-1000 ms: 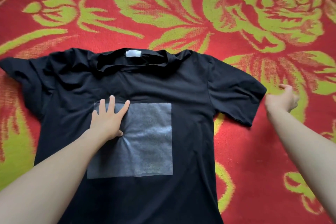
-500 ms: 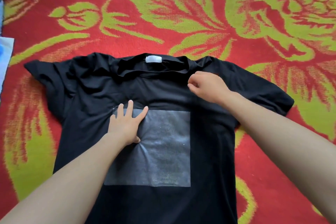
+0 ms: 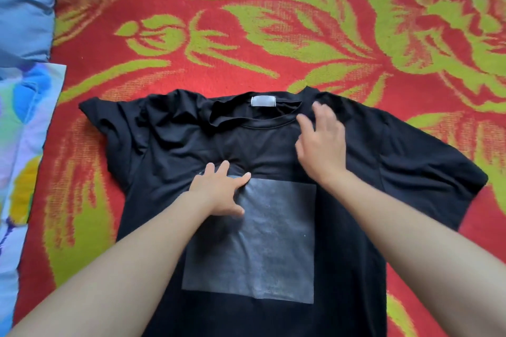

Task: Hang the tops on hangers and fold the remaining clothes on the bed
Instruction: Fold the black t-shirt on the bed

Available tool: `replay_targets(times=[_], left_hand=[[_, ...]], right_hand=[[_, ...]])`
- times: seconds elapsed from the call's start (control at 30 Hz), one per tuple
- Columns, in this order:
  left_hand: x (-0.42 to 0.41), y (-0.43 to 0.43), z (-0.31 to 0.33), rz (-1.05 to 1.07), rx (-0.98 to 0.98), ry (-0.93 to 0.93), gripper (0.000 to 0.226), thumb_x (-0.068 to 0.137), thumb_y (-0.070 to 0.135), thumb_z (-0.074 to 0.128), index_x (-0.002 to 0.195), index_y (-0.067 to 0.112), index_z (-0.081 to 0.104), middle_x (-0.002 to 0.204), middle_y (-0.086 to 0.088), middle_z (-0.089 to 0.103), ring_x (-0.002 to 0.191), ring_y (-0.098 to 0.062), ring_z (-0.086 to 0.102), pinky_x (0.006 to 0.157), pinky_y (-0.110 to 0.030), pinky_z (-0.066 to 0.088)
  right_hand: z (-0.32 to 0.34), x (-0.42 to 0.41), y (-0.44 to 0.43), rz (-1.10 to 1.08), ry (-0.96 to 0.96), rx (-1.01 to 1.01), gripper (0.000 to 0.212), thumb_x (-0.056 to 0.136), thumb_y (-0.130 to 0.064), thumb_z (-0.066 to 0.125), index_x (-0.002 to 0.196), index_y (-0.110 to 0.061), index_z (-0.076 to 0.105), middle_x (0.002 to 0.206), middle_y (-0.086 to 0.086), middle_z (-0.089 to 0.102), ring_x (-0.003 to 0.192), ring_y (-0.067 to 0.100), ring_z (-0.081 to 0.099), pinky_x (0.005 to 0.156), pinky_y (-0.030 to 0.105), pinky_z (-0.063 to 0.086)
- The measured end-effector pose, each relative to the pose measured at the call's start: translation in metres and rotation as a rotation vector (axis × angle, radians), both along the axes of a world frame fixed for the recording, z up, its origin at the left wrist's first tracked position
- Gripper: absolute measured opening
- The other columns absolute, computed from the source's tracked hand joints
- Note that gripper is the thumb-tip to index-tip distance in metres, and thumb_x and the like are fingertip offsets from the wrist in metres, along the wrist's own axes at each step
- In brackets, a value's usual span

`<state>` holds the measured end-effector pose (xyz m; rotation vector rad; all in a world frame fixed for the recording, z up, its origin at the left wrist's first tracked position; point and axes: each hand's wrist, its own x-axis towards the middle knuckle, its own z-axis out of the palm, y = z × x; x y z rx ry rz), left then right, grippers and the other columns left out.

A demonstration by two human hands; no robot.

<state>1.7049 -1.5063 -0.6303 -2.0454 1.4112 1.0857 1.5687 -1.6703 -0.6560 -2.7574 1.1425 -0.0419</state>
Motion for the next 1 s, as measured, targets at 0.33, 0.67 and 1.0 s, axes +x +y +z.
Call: replay_targets(times=[0.33,0.67,1.0], left_hand=[[0.107,-0.025,0.000,0.203,-0.552,-0.375,0.063,0.089,0.030,0.060,0.145,0.030,0.031,0.150,-0.015,0.025,0.134,-0.034,0.023,0.102,-0.047,0.026],[0.136,-0.084,-0.011,0.568,-0.606,-0.276,0.041,0.094,0.045,0.046,0.132,0.029,0.050,0.146,-0.005,0.037,0.137,-0.025,0.021,0.109,-0.048,0.016],[0.198,0.065,-0.034,1.325,-0.549,-0.300,0.083,0.076,0.066,0.048,0.141,0.016,0.038,0.144,-0.016,0.039,0.132,-0.035,0.035,0.112,-0.049,0.023]], right_hand=[[-0.064,-0.015,0.027,-0.042,0.029,-0.009,0.062,0.086,-0.050,0.031,0.141,-0.021,0.036,0.147,0.021,0.034,0.135,0.031,0.019,0.105,0.048,0.011],[-0.076,-0.017,0.025,-0.034,-0.115,-0.163,0.059,0.084,-0.049,0.036,0.136,-0.021,0.036,0.142,0.023,0.040,0.133,0.032,0.026,0.102,0.050,0.019],[-0.078,-0.016,0.025,-0.049,-0.145,-0.164,0.059,0.084,-0.048,0.036,0.136,-0.021,0.036,0.143,0.023,0.038,0.133,0.033,0.024,0.102,0.050,0.016]])
